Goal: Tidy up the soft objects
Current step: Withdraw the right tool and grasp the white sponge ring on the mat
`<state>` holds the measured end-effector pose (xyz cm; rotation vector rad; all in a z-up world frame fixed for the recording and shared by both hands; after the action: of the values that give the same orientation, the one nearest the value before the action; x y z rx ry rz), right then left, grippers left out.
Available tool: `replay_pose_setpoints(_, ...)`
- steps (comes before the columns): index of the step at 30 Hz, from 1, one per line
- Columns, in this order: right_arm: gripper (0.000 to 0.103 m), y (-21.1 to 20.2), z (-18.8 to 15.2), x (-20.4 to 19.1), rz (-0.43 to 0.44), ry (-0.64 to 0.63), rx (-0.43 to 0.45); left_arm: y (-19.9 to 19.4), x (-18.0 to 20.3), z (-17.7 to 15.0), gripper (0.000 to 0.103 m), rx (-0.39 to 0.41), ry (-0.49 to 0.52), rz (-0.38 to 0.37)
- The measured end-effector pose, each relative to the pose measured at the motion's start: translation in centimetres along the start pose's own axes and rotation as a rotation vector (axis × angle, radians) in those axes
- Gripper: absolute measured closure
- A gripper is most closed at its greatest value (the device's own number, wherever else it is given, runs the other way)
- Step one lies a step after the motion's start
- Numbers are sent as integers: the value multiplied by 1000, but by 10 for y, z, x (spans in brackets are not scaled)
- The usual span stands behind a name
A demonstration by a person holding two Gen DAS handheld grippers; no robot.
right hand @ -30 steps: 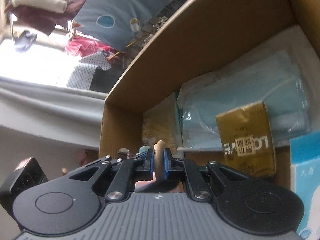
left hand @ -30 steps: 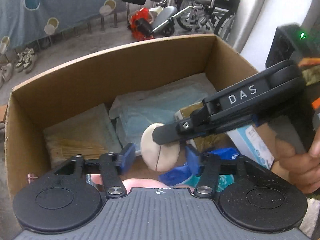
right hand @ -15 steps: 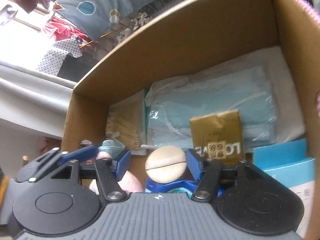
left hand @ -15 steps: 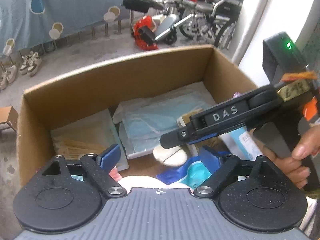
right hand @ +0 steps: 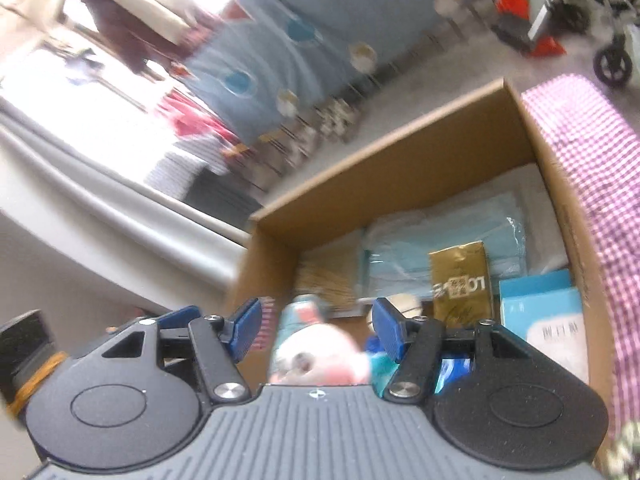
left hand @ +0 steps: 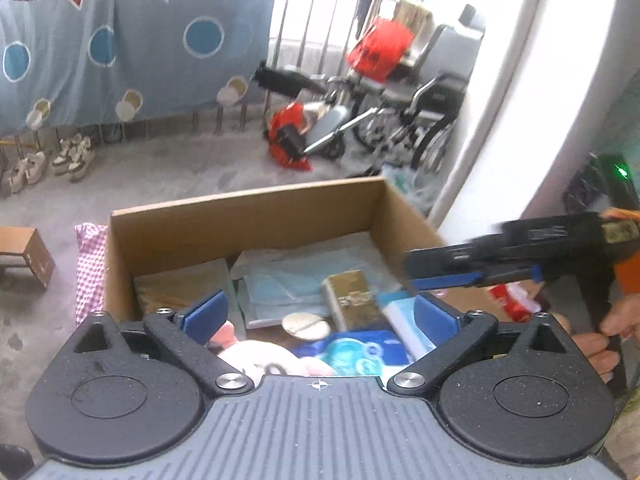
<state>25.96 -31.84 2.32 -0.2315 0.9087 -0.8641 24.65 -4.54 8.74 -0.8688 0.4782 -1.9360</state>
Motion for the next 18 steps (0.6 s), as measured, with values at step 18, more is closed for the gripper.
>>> replay_pose_setpoints(18, 17, -113, -170, 17, -87, 97, 116, 16, 25, -157, 2, -115, -8, -100)
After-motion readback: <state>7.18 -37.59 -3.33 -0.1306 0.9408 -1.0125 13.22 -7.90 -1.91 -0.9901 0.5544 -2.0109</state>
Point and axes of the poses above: each gripper's, at about its wrist camera, not at the fingertips, and y roughly the way its jaws point, x to its right, z to its top, the point moved 2 cm from there along y, roughly the way its jaws point, and after that the axes turned 13 degrees about -y, right-handed, at the moved point
